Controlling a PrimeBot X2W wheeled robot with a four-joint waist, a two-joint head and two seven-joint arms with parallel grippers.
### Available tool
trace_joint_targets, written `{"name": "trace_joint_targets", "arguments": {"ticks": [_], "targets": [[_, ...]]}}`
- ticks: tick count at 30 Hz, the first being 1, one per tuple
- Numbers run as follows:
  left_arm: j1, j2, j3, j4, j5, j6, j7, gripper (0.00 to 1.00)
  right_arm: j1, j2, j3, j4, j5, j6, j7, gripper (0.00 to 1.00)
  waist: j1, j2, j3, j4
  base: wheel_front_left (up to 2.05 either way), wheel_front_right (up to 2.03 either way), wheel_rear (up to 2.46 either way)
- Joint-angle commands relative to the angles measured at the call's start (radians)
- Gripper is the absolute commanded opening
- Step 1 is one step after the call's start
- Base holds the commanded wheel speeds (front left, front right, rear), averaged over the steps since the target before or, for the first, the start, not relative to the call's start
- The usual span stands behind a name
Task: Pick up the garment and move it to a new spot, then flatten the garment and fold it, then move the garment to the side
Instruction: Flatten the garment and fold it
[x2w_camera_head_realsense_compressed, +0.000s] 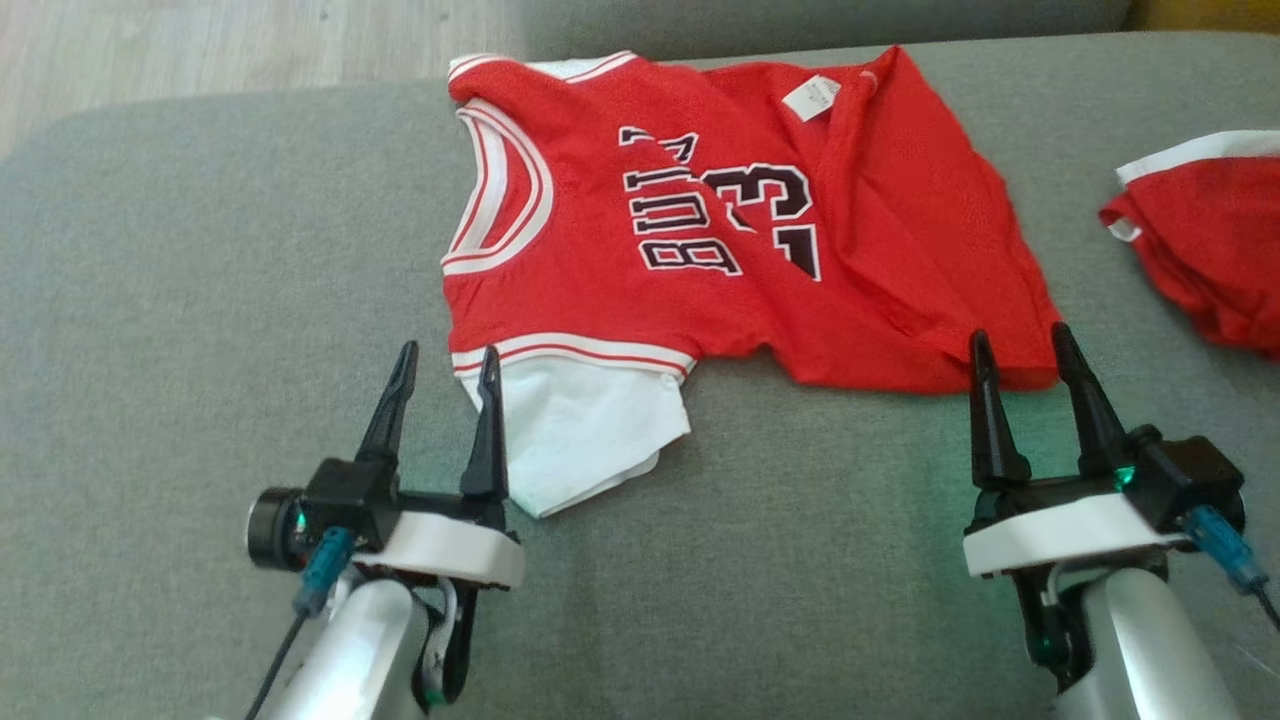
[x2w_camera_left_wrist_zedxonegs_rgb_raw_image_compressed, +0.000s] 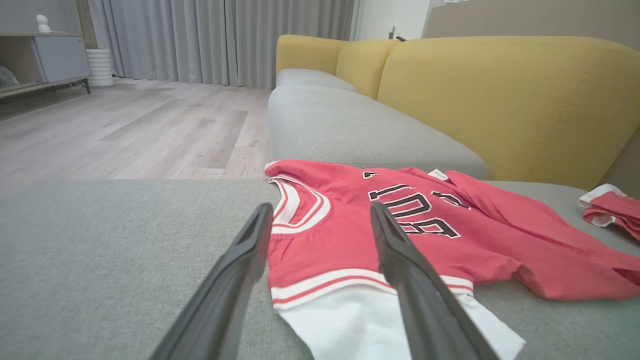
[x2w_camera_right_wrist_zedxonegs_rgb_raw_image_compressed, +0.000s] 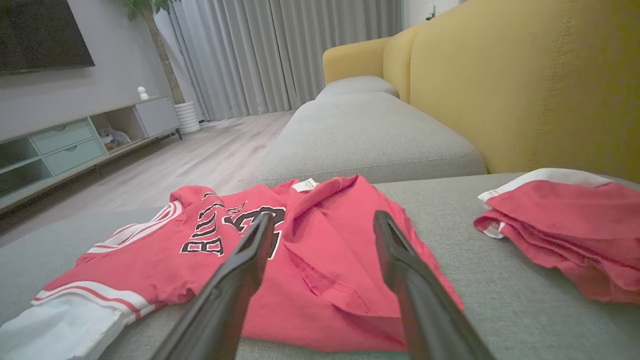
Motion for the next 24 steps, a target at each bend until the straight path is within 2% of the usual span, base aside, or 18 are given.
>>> {"name": "trace_joint_targets", "arguments": {"ticks": [1,9,16,24], "targets": [[-0.044,0.004,0.042,-0.047,0.014,0.002,-0.009,1.00,-0.027,-0.004,0.021,-0.030,-0.015,-0.001,-0.011,1.00,0.0001,-0.0001,0.014,0.012,0.00,0.00,0.00],[-0.062,-0.020,0.050,-0.044,0.054,-0.027,-0.009,1.00,-0.118,-0.004,0.042,0.024,-0.101,-0.001,0.029,1.00,0.0001,-0.0001,0.062,0.042,0.00,0.00,0.00],[-0.068,-0.042,0.058,-0.031,0.070,-0.044,-0.009,1.00,-0.220,-0.017,0.052,0.157,-0.165,-0.001,0.094,1.00,0.0001,-0.0001,0.101,0.067,0.00,0.00,0.00],[-0.088,-0.059,0.058,-0.019,0.083,-0.060,-0.009,1.00,-0.354,-0.027,0.022,0.308,-0.191,-0.001,0.097,1.00,0.0001,-0.0001,0.140,0.099,0.00,0.00,0.00]]}}
